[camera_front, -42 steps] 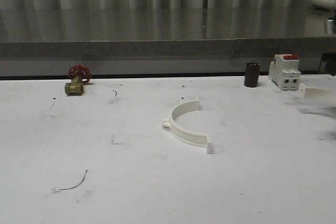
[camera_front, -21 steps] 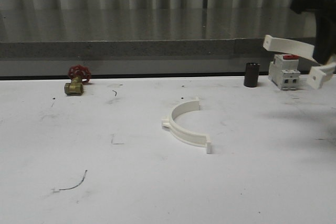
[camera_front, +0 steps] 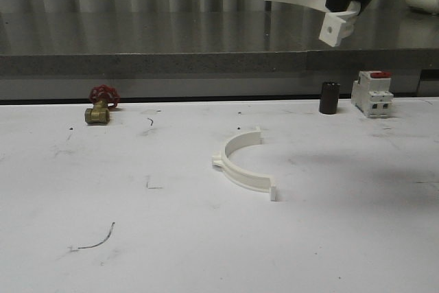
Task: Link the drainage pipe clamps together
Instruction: 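Carry the clamp over and lower it against the placed half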
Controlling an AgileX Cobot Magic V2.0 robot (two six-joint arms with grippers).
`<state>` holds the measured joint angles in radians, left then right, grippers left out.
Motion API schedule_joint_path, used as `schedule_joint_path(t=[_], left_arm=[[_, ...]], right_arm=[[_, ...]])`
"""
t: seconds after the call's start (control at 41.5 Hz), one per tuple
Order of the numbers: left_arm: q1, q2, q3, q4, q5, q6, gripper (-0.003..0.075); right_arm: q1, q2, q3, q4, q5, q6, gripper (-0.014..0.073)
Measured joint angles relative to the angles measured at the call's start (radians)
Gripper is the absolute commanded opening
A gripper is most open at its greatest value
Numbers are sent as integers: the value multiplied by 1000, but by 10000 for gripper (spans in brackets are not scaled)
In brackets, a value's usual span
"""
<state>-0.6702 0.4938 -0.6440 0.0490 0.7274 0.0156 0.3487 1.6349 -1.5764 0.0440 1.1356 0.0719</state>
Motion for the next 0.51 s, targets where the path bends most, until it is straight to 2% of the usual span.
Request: schedule_joint_path(t=[0.169,0.506], left_arm=[[0,0,0,0,0,0,356],[0,0,0,0,0,0,356]], right_arm=[[4,25,0,-5,0,94,188],[6,201,0,-24,-24,288,188]])
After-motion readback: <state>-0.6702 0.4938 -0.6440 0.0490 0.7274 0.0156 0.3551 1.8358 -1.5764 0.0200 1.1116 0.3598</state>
